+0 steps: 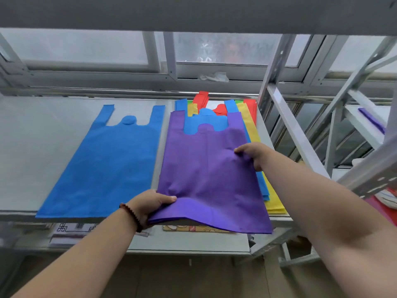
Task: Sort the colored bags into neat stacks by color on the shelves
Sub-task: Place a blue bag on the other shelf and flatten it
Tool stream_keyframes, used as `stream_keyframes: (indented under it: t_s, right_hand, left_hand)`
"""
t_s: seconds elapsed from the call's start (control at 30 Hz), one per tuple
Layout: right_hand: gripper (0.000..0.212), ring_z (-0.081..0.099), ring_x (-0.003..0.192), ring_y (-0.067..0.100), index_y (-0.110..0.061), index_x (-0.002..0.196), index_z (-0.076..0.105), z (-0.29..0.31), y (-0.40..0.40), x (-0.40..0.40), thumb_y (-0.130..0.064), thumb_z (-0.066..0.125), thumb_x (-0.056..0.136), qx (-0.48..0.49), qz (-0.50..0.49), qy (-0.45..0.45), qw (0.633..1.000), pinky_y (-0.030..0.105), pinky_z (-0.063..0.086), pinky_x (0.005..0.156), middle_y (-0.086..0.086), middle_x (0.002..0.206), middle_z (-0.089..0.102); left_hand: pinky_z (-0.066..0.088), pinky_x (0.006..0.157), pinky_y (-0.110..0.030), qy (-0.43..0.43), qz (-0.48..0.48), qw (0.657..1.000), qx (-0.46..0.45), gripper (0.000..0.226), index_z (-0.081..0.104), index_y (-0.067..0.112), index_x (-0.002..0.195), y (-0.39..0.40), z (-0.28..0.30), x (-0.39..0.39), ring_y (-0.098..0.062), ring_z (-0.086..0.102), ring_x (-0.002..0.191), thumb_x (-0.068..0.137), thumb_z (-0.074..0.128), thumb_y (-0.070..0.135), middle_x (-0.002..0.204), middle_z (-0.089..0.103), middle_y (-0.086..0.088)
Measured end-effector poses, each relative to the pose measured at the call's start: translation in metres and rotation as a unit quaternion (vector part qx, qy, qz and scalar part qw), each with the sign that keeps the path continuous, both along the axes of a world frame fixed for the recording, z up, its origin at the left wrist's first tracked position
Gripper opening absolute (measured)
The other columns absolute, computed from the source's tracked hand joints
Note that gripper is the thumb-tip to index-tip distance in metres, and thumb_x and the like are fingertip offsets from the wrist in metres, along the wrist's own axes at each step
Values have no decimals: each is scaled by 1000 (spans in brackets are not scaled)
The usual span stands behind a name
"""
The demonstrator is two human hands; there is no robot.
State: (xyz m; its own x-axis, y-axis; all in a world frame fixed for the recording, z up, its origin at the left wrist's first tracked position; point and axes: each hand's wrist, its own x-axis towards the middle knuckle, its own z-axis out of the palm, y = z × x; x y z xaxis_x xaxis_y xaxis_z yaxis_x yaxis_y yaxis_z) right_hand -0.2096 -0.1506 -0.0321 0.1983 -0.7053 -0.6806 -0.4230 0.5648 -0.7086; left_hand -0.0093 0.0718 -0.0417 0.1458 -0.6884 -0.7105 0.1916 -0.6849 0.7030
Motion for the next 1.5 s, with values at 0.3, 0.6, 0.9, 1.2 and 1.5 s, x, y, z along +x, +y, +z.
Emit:
stream_keyframes:
  t_s: [0.3, 0.6, 0.9, 1.2, 1.5]
  right_hand:
    - [23, 64, 48, 9, -15, 95, 60, 21, 92, -70, 5, 51, 88, -56, 15, -120, 991, 21, 52, 47, -5, 62, 70]
    - [23, 66, 63, 11, -15, 95, 64, 78, 210, -146, 5, 57, 85, -240, -138, -134, 952, 28, 55, 63, -1, 77, 71]
    - [31, 70, 65, 4, -18, 105, 59, 133, 342, -235, 8, 53, 88, -340, -287, -83, 892, 22, 59, 59, -4, 84, 74]
    - [28, 60, 78, 12, -28, 98, 55, 158, 400, -349, -1, 52, 91, -328, -414, -19, 849, 30, 50, 68, -6, 93, 63]
    - [31, 61, 78, 14, -25, 109, 54, 150, 361, -504, -2, 54, 90, -325, -413, -19, 850, 28, 53, 61, -5, 94, 65]
  left_hand:
    - [51, 80, -34, -29, -39, 996, -79, 39, 67, -1, 96, 66, -6, -5, -27, 63, 91, 60, 64, 14, 96, 73, -17]
    - [56, 61, -19, -34, -183, 961, -205, 10, 66, 9, 86, 79, 12, -34, -8, 67, 63, 76, 67, 10, 69, 74, 2]
    - [54, 87, -43, -32, -352, 896, -270, 13, 65, 16, 100, 91, 41, -125, -24, 68, 90, 89, 60, 10, 98, 74, -7]
    - [51, 88, -40, 8, -433, 856, -282, 18, 61, 20, 89, 76, 66, -267, -24, 63, 83, 90, 56, 3, 90, 69, -5]
    - [53, 60, -16, 7, -411, 859, -306, 19, 62, 17, 81, 32, 62, -418, -5, 64, 61, 87, 58, -1, 68, 69, 9]
